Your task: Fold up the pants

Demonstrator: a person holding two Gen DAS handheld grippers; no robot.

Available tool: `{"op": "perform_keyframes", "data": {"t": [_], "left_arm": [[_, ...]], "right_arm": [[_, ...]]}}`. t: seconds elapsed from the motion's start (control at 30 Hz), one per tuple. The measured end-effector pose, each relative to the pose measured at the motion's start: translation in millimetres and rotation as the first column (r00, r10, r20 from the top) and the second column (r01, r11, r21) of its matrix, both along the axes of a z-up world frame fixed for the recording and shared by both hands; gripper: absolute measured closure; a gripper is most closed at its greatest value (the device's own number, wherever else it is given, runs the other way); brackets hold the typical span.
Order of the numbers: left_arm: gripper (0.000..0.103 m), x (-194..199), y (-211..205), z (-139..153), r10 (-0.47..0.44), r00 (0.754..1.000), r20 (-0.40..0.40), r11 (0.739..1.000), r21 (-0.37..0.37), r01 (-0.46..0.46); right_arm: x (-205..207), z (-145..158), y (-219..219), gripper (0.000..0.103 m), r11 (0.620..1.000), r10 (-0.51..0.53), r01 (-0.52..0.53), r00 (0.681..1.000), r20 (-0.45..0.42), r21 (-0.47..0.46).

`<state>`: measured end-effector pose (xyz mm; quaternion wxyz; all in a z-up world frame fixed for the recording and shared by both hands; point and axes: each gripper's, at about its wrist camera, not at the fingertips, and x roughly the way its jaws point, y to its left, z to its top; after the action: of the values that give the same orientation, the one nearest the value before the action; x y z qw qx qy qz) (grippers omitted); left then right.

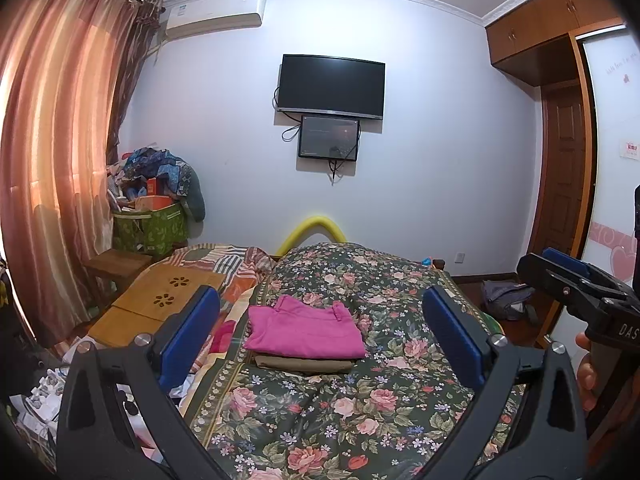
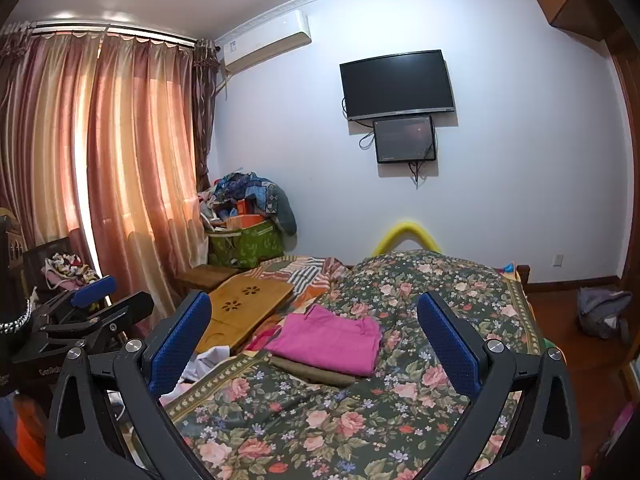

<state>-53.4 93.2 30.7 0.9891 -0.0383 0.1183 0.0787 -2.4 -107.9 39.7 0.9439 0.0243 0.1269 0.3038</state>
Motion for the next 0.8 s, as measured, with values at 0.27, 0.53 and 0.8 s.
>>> {"op": "perform_keyframes", "data": {"t": [0.27,0.53,0.8], "left_arm": [[0.0,-0.3,-3.4,-0.5,-0.005,1.0,0.002,1.0,0.008,0.005],[0.0,0.0,-3.8,0.8,-0.012,1.0,0.005,1.0,0.009,0.012],[0.0,0.7,-3.8,1.7,-0.018,1.0,0.005,1.0,0.012,0.018]], "right_arm": [[-0.3,0.5,-0.7,0.0,1.0,0.002,-0.002,1.0,-0.002,0.002],[-0.4,1.6,-0.1,0.0,1.0,0.0,0.0,1.0,-0.001,-0.002],[-0.9,1.6,-0.5,0.0,1.0,0.002,-0.002,1.0,-0.002,-0.001]]}}
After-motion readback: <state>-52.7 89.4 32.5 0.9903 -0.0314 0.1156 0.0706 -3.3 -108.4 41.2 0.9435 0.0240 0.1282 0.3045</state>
